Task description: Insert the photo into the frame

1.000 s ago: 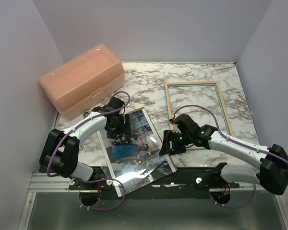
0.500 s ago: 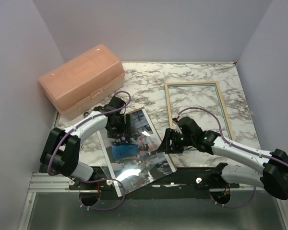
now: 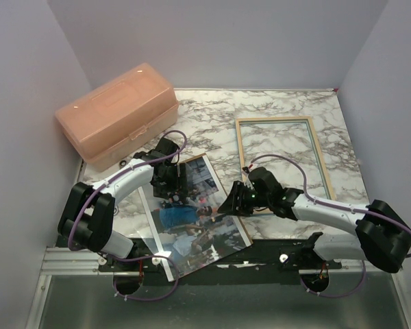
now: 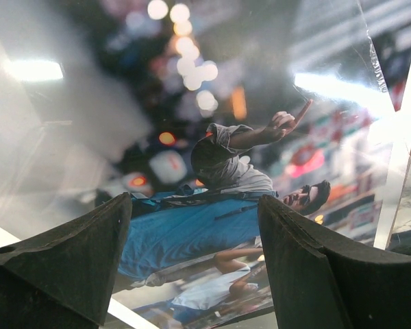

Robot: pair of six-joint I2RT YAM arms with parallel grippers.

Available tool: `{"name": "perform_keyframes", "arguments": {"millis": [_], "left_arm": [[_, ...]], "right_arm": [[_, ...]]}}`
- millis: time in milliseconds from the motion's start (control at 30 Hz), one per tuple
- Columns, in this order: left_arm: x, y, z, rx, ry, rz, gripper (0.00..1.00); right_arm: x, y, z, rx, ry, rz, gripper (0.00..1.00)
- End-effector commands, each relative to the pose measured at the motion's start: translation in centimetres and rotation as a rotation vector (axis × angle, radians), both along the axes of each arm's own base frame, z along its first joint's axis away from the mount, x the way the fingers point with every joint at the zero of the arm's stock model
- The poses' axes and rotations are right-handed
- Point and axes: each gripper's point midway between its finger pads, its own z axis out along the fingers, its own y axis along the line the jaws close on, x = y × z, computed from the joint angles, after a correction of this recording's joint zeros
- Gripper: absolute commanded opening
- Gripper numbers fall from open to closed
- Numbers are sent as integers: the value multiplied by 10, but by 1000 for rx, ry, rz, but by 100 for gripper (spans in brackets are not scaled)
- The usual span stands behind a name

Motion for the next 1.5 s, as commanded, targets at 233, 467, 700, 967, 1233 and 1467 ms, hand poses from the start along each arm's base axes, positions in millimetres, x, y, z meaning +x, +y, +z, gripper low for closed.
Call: {"name": "perform_keyframes", "arguments": {"millis": [233, 467, 700, 967, 1233, 1467], "left_arm": [[20, -12, 70, -96, -267, -37, 76], [20, -18, 134, -228, -485, -34, 79], [18, -20, 149, -273, -539, -38, 80], [21, -25, 136, -269, -500, -42, 80], [22, -26, 133, -263, -493, -46, 80], [22, -21, 129, -228, -486, -42, 81]], "right_arm": [[14, 6, 21, -12, -66, -1, 9], [28, -19, 52, -92, -175, -104, 0], [30, -76, 72, -205, -223, -317, 0], [15, -135, 83, -183, -236, -549, 0], [4, -126, 56, -241, -180, -450, 59], [14, -137, 55, -392, -203, -443, 93]]}}
